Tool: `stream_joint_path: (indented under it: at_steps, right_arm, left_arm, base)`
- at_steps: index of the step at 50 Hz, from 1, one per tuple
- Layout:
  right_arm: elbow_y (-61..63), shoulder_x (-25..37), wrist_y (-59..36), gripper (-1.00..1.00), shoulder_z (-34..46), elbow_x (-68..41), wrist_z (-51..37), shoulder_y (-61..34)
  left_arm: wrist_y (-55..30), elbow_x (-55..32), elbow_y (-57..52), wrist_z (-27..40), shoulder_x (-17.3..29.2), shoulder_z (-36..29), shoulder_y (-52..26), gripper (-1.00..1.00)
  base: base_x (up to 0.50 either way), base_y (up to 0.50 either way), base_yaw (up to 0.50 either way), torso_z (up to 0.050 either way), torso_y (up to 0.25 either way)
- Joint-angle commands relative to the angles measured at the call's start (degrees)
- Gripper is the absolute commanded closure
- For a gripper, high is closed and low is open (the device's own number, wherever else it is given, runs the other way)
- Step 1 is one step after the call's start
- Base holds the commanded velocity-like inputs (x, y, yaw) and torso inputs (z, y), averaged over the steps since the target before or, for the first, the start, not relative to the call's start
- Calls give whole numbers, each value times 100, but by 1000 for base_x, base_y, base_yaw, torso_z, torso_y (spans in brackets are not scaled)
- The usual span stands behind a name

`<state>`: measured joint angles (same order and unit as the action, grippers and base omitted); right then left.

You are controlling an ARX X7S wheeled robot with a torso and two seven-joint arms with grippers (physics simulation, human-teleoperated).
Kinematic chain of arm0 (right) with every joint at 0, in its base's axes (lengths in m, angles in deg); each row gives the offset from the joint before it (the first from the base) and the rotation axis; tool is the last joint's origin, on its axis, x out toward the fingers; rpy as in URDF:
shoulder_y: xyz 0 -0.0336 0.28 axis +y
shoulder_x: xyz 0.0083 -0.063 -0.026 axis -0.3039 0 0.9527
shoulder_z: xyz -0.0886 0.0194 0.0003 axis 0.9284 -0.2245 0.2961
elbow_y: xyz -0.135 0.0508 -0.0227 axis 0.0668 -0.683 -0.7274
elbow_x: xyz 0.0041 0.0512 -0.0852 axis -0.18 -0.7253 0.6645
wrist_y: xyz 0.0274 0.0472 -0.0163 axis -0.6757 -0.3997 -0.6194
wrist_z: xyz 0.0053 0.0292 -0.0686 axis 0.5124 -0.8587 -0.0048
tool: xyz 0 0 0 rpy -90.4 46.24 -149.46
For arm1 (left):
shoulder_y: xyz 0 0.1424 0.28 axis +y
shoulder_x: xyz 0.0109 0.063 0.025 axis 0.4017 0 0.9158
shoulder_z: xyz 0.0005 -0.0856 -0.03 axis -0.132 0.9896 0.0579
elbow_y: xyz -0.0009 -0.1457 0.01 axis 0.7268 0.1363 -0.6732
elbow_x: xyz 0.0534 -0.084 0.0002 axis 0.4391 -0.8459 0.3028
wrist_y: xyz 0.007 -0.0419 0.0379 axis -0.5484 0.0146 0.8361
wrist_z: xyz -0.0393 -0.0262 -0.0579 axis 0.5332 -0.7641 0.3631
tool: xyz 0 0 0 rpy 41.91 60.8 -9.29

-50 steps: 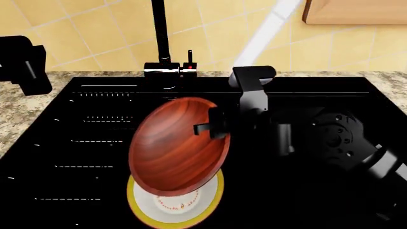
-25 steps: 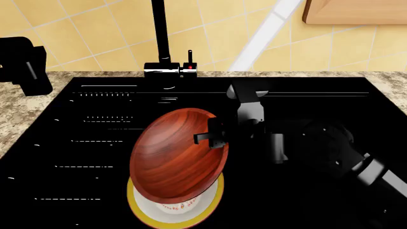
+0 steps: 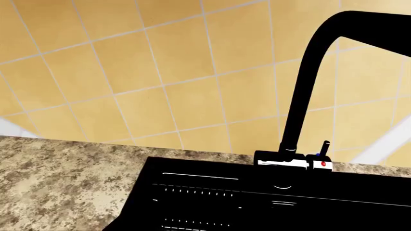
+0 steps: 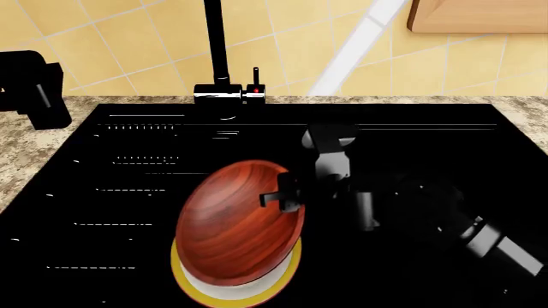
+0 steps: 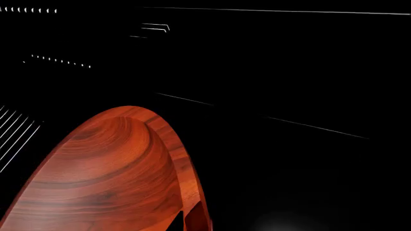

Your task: Stack the bowls in the sink.

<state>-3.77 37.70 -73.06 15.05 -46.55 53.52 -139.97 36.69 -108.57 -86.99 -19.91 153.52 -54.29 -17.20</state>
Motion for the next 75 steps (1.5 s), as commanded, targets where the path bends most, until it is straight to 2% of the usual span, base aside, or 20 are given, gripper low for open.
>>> stream_joint_path:
  at_steps: [1, 22, 23, 42, 57, 75]
  right_arm:
    - [-107, -90, 23, 100, 15, 94, 157, 46]
    - [-163, -168, 14, 100, 52, 91, 344, 84]
    - [-120, -146, -7, -100, 33, 53, 354, 70]
    - [613, 243, -246, -100, -280, -356, -84, -418]
    - [1577, 820, -497, -100, -795, -1101, -970, -1187]
    - [2969, 1679, -373, -100, -1414, -1681, -1590, -1484]
  left_arm:
    - [8, -5, -11, 10, 6, 8, 13, -100]
    - [24, 26, -21, -26, 33, 26, 68, -100]
    - [25, 31, -18, -35, 36, 27, 73, -100]
    - [-1, 48, 20, -53, 27, 42, 69, -100]
    - [-104, -35, 59, 53, -58, 38, -80, -100]
    - [-122, -128, -1, 92, -52, 74, -137, -100]
  base:
    - [0, 0, 0, 0, 0]
    - [0, 0, 0, 0, 0]
    - [0, 0, 0, 0, 0]
    - [0, 0, 0, 0, 0]
    - [0, 0, 0, 0, 0]
    - [0, 0, 0, 0, 0]
